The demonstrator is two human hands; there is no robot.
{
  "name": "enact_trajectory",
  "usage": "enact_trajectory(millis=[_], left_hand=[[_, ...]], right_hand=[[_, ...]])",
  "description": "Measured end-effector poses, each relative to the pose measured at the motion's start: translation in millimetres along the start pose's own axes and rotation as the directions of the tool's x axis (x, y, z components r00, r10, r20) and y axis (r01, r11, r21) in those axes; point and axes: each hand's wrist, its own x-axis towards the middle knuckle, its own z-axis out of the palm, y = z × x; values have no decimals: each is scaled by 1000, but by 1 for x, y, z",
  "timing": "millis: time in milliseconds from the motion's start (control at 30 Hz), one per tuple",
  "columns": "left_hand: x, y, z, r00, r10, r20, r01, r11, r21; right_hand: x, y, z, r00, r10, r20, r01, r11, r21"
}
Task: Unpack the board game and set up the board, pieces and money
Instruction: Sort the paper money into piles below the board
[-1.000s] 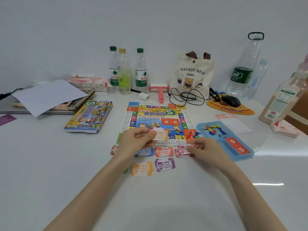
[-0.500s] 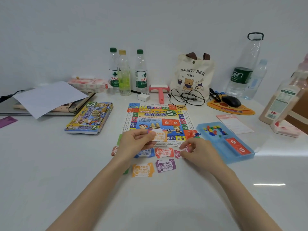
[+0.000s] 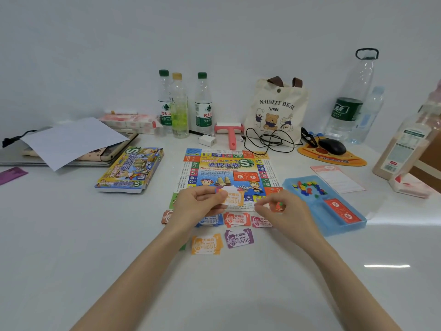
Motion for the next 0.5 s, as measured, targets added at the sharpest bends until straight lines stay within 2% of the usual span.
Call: enact_trajectory(millis=[67,133,233,367,500], left_hand=[[-1,1,1,1000,-3,24,3,1000,9],[-3,2,3,999,-6,42,6,1000,-2],[-5,3,3,998,-8,56,9,1000,-15],[-5,2,4,998,-8,68,8,1000,5],[-4,2,2,997,-16,73,15,1000,8]], right_hand=[[-1,-9,5,999,-38,0,38,984,171],[-2,-16,10,999,-44,1,42,966,255],[-1,-20,14,1000,2,-24,6,950,313],[-3,-21,12,997,63,37,-73,902,426],[-5,-22,9,995,85,49,-98,891,444]])
